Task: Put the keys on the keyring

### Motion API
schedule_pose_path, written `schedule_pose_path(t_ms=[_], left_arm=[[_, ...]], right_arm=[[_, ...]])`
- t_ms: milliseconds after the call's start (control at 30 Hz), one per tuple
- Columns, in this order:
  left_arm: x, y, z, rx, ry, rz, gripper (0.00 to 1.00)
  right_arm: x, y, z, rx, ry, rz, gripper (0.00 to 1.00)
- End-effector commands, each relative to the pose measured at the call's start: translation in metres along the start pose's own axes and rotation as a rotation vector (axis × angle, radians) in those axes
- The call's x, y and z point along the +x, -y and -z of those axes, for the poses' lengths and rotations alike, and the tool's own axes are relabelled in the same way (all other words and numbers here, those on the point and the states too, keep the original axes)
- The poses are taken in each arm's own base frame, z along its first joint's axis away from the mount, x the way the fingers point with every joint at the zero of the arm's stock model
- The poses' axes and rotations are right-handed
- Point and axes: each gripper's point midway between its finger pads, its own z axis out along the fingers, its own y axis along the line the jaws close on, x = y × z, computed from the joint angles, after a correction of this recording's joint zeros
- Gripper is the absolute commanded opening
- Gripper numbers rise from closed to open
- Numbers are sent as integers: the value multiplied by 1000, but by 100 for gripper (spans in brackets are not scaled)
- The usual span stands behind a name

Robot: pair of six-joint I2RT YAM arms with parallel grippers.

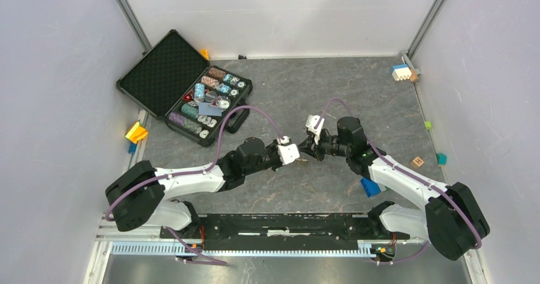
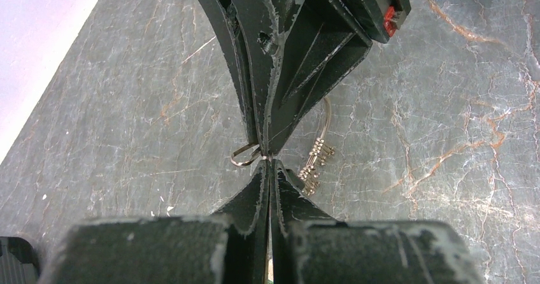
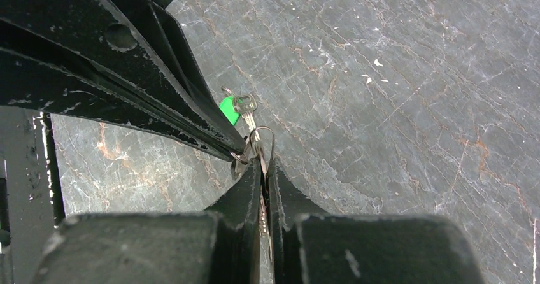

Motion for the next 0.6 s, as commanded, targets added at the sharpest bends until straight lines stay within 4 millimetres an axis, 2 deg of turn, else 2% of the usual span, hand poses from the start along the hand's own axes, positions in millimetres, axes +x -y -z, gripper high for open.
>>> schedule_pose_path(t_ms=[0, 167, 567], left_arm=[[-24, -13, 1, -48, 78, -7, 2], [-26, -21, 5, -89, 82, -10, 2], [-22, -17, 1, -62, 72, -5, 2]], right_arm=[[-29, 5, 0, 3, 79, 44, 0], [-29, 6, 0, 4, 78, 45, 0], [-29, 6, 1, 3, 79, 43, 0]])
